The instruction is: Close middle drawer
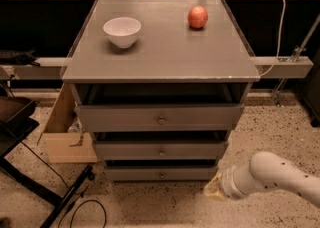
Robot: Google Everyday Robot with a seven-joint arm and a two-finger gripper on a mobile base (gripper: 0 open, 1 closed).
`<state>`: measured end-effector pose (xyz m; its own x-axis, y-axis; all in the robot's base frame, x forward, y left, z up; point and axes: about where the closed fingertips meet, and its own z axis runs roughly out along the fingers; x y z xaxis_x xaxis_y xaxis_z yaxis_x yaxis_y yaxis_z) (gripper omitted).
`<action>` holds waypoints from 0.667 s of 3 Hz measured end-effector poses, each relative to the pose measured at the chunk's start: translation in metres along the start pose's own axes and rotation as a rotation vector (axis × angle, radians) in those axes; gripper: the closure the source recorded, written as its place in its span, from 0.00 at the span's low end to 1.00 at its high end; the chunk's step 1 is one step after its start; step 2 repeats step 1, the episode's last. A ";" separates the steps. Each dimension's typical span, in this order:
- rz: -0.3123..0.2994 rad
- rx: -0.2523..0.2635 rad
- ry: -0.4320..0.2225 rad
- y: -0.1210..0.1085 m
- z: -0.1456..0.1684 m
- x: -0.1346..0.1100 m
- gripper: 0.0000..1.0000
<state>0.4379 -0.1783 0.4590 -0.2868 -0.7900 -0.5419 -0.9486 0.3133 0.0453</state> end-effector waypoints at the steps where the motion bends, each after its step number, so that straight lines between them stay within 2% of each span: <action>1: 0.034 -0.040 0.131 0.064 -0.039 -0.004 1.00; 2: 0.034 -0.040 0.131 0.064 -0.039 -0.004 1.00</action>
Offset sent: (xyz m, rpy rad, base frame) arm 0.0000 0.0000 0.0000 0.0000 0.0000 0.0000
